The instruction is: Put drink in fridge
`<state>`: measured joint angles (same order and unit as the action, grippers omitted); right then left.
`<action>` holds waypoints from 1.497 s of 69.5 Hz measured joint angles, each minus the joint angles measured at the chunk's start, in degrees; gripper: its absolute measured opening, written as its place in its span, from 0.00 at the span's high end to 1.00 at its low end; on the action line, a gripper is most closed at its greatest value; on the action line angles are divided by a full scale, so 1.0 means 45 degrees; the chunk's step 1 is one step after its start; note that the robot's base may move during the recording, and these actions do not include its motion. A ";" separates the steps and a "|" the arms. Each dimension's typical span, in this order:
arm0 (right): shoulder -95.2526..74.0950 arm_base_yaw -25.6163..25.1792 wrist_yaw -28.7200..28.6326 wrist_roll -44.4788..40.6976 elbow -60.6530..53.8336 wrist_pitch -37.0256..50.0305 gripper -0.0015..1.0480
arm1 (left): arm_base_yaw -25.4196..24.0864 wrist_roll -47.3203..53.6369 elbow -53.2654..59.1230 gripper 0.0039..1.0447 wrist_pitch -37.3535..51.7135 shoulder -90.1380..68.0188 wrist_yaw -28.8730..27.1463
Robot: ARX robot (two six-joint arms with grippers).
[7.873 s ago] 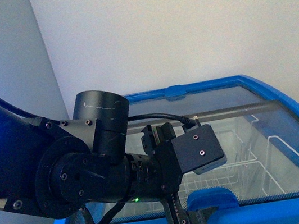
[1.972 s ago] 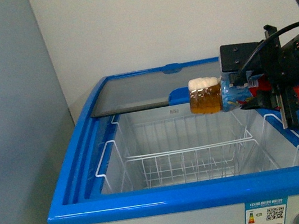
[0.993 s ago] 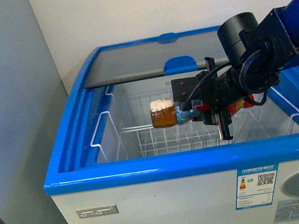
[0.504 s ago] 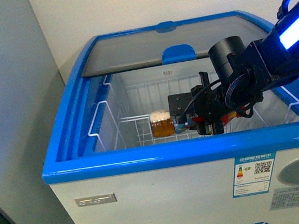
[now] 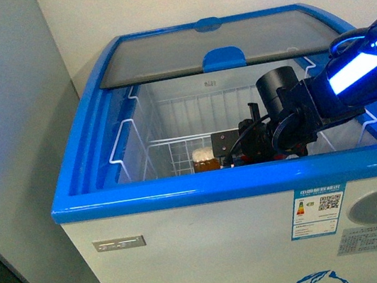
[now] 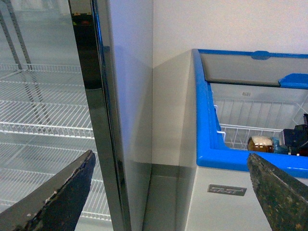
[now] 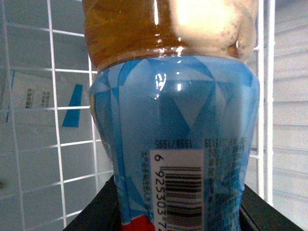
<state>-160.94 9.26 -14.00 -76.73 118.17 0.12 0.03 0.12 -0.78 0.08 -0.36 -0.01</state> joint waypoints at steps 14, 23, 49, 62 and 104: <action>-0.0840 0.0000 0.0199 0.0442 0.1200 -0.0646 0.63 | 0.0000 0.0000 0.0000 0.08 0.0000 0.0000 0.0000; -0.1239 0.0000 0.0233 0.0641 0.1841 -0.1073 0.63 | 0.0000 0.0000 0.0000 0.08 0.0000 0.0000 0.0000; -0.1982 0.0000 0.0597 0.0860 0.2618 -0.1996 0.63 | 0.0000 0.0000 0.0000 0.08 0.0000 0.0000 0.0000; -0.2098 0.0034 0.0738 0.0908 0.2701 -0.2001 0.62 | 0.0000 0.0000 0.0000 0.08 0.0000 0.0005 0.0000; -0.0583 0.0049 0.0272 0.1739 0.1603 -0.0787 0.07 | 0.0000 0.0000 0.0000 0.08 0.0000 0.0000 0.0000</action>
<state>-163.57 9.48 -12.78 -68.90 125.38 -3.42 0.03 0.12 -0.78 0.08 -0.36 -0.01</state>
